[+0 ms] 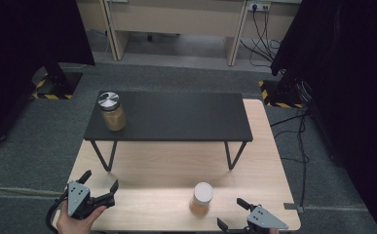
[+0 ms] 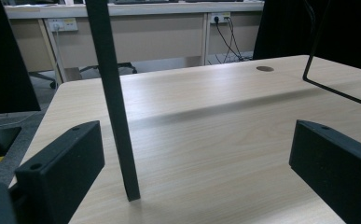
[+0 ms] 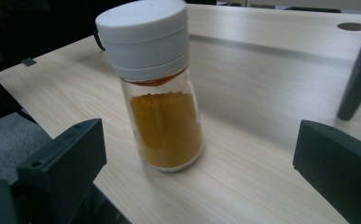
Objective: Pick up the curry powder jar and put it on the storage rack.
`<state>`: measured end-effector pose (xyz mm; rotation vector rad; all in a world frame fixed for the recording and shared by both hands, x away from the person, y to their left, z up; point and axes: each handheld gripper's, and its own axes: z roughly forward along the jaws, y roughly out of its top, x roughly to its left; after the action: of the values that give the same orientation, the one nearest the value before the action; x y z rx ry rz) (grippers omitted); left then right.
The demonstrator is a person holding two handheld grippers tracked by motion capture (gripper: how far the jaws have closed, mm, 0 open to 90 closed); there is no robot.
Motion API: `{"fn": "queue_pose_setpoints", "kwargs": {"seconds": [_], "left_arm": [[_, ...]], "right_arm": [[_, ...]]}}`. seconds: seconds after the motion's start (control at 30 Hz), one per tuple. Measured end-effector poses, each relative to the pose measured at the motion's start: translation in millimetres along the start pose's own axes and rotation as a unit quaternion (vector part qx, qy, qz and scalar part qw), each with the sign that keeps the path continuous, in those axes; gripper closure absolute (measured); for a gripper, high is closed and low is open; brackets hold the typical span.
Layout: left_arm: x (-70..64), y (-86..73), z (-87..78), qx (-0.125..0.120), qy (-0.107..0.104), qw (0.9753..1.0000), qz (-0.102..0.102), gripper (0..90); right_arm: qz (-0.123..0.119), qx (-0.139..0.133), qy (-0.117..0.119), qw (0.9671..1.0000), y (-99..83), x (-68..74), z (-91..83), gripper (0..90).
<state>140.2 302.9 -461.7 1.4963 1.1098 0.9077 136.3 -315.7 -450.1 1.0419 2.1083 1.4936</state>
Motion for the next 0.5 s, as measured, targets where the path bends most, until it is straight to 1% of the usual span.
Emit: {"fn": "queue_pose_setpoints", "kwargs": {"seconds": [0.03, 0.13, 0.17, 0.2, 0.27, 0.5], "left_arm": [[0.0, 0.0, 0.0, 0.0, 0.0, 1.0, 0.0, 2.0], [1.8, 0.6, -0.4, 0.0, -0.001, 1.0, 0.0, 2.0], [2.5, 0.5, -0.5, 0.0, -0.001, 1.0, -0.002, 2.0], [2.9, -0.1, -0.8, -0.001, 0.0, 1.0, -0.007, 2.0], [2.9, -0.5, -0.7, -0.001, 0.001, 1.0, -0.004, 2.1], [0.4, -0.4, 0.4, 0.0, -0.001, 1.0, 0.0, 2.0]], "right_arm": [[-0.002, 0.004, 0.006, 1.0, 0.4, 1.2, 4.8, 2.6], [-0.007, 0.008, 0.012, 0.9999, 0.1, 5.4, 13.6, 2.5], [-0.009, 0.007, 0.014, 0.9998, -0.2, 6.1, 15.4, 2.5], [-0.01, 0.007, 0.015, 0.9998, -0.4, 6.9, 16.7, 2.5], [-0.016, -0.006, 0.009, 0.9998, -3.3, 11.6, 19.9, 2.5], [-0.019, -0.019, 0.002, 0.9996, -5.7, 19.0, 30.3, 2.4]]}}
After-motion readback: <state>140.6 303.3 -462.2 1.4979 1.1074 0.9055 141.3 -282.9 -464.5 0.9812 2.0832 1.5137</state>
